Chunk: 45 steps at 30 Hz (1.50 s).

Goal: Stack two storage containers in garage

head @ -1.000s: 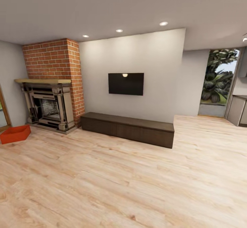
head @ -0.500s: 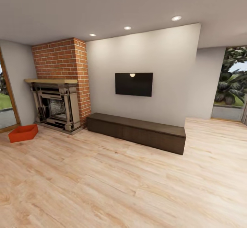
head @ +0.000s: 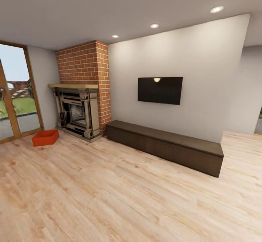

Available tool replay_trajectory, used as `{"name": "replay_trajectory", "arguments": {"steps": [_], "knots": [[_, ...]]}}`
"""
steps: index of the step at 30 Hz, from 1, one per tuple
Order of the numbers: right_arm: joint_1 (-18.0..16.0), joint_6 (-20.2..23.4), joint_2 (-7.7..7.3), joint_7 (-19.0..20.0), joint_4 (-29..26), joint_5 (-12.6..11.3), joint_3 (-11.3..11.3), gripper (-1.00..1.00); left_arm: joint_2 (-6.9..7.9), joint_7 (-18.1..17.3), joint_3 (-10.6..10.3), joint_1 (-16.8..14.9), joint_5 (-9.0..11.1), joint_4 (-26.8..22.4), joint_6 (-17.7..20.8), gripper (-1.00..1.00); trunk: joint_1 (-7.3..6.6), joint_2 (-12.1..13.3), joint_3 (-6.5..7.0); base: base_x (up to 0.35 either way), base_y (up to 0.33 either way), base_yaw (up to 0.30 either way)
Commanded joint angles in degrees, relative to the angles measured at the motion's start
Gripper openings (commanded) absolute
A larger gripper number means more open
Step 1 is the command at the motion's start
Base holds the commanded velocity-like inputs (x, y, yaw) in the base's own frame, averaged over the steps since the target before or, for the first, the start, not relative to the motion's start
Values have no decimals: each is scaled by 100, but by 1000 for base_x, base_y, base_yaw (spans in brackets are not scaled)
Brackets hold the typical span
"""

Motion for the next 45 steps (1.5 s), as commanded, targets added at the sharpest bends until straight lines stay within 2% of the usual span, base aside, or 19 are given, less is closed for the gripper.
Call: {"name": "replay_trajectory", "arguments": {"steps": [1, 31, 45], "knots": [[-8, -29, 2, -19, 18, -13, 45, 100, -1, 10, -12, -5, 24, 4, -15, 100, 4, -4, -4, 322, 0, 269], [-8, -29, -4, -19, 18, -10, 45, 100, -1, 10, -12, -5, 24, 4, -15, 100, 4, -4, 100, 322, 0, 269], [-8, 2, -27, 53, 18, 1, 45, 100, -1, 10, -14, -5, 24, 4, -15, 100, 4, -4, 105, 322, 0, 26]]}}
